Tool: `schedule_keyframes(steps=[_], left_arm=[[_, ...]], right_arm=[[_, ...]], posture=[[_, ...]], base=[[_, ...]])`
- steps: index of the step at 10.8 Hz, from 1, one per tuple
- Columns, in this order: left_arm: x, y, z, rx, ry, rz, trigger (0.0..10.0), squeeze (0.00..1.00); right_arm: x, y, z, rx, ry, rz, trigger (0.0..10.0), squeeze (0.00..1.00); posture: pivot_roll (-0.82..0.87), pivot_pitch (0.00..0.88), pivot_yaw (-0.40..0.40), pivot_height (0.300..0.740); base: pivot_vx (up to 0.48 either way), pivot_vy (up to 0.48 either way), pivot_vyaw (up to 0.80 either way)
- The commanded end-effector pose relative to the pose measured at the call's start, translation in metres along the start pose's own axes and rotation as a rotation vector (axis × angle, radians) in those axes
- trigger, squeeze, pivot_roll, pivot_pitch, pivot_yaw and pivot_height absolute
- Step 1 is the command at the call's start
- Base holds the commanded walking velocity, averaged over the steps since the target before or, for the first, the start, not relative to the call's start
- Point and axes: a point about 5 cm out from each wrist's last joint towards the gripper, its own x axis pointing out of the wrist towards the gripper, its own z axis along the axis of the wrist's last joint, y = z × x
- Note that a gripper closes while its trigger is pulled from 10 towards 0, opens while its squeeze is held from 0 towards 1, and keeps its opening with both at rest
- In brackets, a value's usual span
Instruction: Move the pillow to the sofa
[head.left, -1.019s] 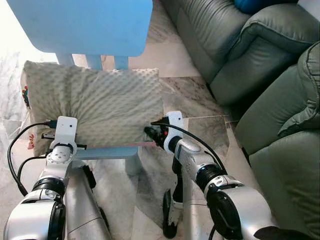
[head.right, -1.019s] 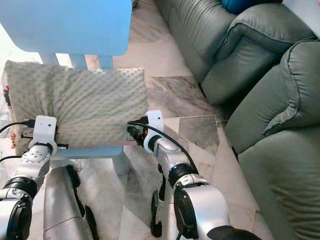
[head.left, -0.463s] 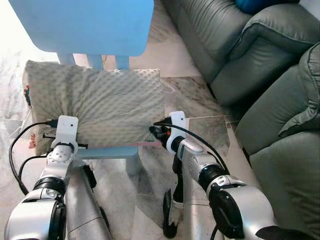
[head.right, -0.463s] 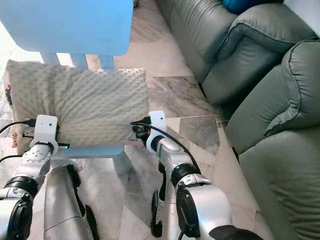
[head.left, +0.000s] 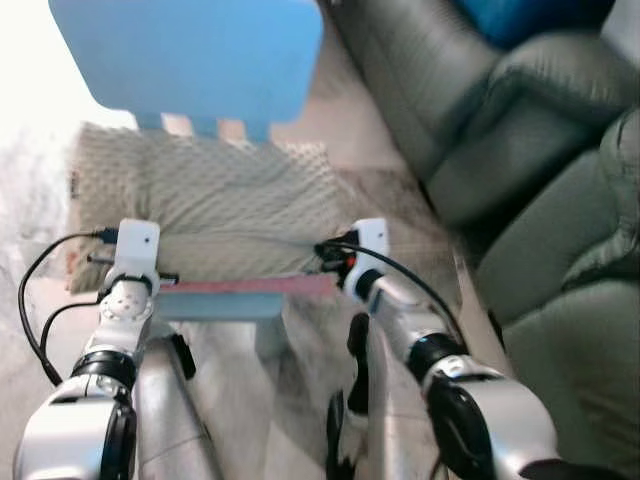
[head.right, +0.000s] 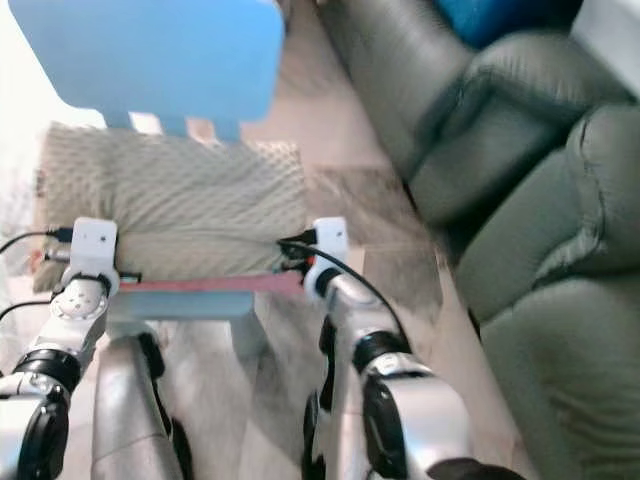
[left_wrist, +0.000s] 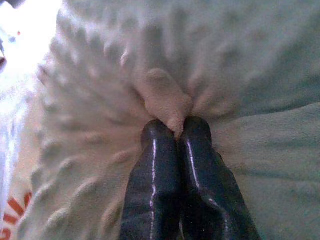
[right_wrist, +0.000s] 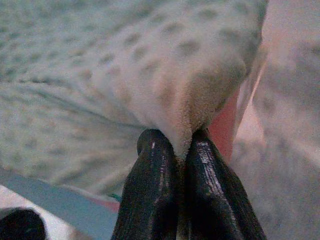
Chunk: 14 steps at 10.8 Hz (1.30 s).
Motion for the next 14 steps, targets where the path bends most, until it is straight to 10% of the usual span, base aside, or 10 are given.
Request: schedule_keyframes(steps=[1, 6, 12, 13, 14], left_arm=[[-0.002, 0.010, 0.005, -0.010, -0.058, 0.065, 0.0, 0.00], [-0.014, 0.009, 0.034, -0.040, -0.264, 0.075, 0.0, 0.00], [-0.064, -0.050, 0.039, -0.178, -0.306, -0.232, 0.0, 0.00], [-0.080, -0.058, 0.037, -0.175, -0.277, -0.309, 0.0, 0.00], [-0.083, -0.059, 0.036, -0.175, -0.271, -0.324, 0.0, 0.00]], right_arm=[[-0.015, -0.028, 0.012, -0.080, -0.062, -0.070, 0.0, 0.00], [-0.040, -0.040, 0.005, -0.088, -0.196, -0.166, 0.0, 0.00], [-0.116, -0.030, -0.011, -0.210, -0.329, -0.341, 0.0, 0.00], [-0.129, -0.032, -0.013, -0.208, -0.306, -0.358, 10.0, 0.00], [-0.131, -0.032, -0.014, -0.207, -0.301, -0.364, 10.0, 0.00]], posture=[[0.05, 0.000, -0.131, 0.486], [0.06, 0.000, -0.095, 0.486], [0.03, 0.000, -0.047, 0.486], [0.03, 0.000, -0.045, 0.486], [0.03, 0.000, -0.044, 0.486]], base=[[0.000, 0.000, 0.00], [0.000, 0.000, 0.00], [0.000, 0.000, 0.00], [0.000, 0.000, 0.00], [0.000, 0.000, 0.00]])
